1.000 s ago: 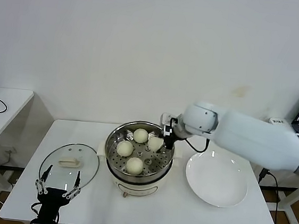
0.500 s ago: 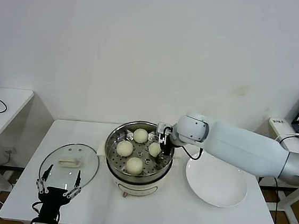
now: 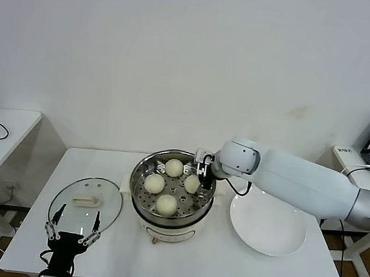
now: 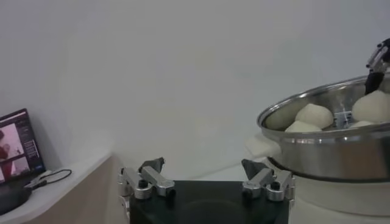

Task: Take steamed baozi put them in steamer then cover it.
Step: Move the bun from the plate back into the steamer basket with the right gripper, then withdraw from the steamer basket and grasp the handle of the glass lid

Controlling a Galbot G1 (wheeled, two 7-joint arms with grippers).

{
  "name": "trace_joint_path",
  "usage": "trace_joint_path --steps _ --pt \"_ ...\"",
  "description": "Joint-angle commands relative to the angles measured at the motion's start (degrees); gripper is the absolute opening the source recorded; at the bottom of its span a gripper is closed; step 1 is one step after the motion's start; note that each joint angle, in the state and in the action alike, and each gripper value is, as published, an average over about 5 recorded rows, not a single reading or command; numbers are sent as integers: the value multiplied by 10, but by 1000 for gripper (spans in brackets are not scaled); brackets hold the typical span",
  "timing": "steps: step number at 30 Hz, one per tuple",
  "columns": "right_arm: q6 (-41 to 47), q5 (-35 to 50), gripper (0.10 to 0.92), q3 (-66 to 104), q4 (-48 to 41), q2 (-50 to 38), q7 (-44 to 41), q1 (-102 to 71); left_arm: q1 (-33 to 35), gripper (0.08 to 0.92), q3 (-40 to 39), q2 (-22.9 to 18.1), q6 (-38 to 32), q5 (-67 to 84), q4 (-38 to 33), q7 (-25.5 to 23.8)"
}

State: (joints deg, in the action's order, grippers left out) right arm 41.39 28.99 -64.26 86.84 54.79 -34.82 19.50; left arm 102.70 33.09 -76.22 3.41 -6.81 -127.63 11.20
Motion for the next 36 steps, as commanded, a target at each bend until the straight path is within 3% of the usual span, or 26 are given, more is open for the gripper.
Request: trace_joint_path --steps 1,5,9,14,20,27,36 --pt "2 13 819 26 48 -29 -4 19 0 823 0 1 0 0 -2 -1" --pt "-1 40 822 64 84 -55 37 11 -1 823 0 2 0 2 -2 -2" --pt "-40 73 823 120 119 -90 155 -46 -3 823 2 2 -4 4 0 -1" --pt "-168 77 823 231 152 -133 324 -218 -3 823 2 -1 -17 5 8 3" --pt "-348 -6 823 413 163 -140 406 -448 -4 823 3 -5 -32 2 24 5" --pt "-497 -92 823 709 159 -49 392 -704 -13 823 5 -12 -47 -7 49 8" --pt "-549 -84 823 984 171 117 296 -911 -42 823 13 -4 -60 -133 96 12"
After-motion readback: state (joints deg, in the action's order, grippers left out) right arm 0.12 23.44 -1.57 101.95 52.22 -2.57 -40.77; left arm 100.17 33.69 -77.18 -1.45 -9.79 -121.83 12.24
